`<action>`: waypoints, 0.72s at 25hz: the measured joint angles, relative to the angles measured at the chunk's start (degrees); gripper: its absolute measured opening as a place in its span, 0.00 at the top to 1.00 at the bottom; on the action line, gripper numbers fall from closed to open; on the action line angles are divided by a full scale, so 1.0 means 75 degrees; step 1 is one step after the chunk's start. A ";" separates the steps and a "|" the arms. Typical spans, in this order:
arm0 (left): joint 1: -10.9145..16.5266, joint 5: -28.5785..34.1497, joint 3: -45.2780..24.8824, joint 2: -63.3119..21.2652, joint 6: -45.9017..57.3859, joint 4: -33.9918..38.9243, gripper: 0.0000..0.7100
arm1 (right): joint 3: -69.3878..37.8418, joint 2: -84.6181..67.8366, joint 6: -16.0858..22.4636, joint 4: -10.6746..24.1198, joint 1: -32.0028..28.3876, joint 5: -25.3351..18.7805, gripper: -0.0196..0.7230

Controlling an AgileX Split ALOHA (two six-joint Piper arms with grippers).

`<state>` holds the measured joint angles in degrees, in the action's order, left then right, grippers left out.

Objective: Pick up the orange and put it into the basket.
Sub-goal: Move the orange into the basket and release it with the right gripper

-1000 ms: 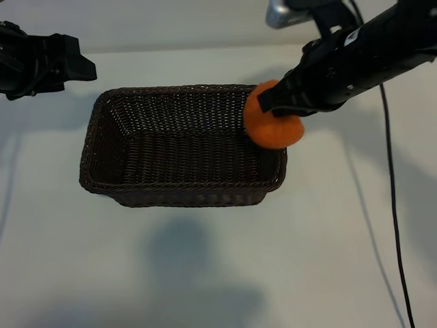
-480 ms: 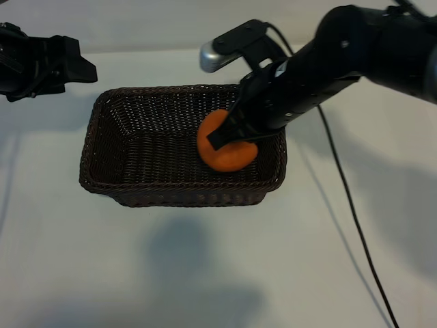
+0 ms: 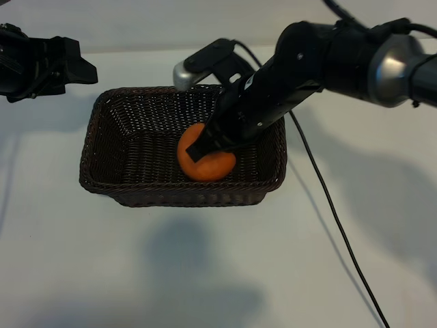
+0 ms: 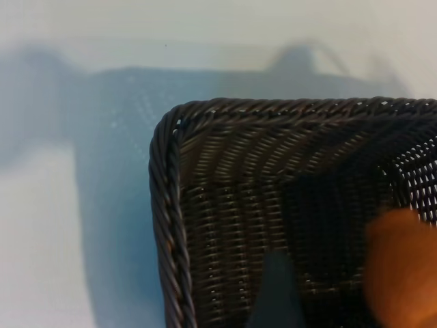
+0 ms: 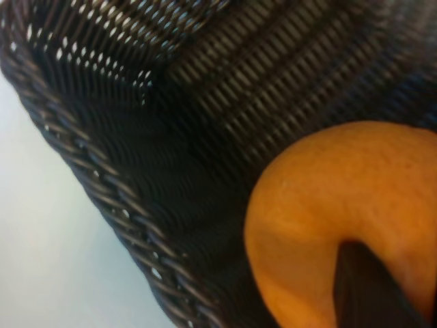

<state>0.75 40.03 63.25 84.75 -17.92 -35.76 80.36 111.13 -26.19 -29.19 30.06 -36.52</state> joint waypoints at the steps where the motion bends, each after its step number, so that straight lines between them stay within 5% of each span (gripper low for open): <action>1: 0.0000 0.0000 0.0000 0.0000 0.0000 0.0000 0.17 | 0.0006 0.0055 -0.0013 -0.0011 0.0021 0.0051 0.90; 18: 0.0000 -0.0102 0.0000 0.0000 0.0000 0.0000 0.17 | 0.0015 0.0576 -0.0196 -0.0003 0.0039 0.0549 0.90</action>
<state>0.75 39.27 63.25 84.75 -17.92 -35.76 80.48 115.45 -27.66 -29.22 30.36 -32.40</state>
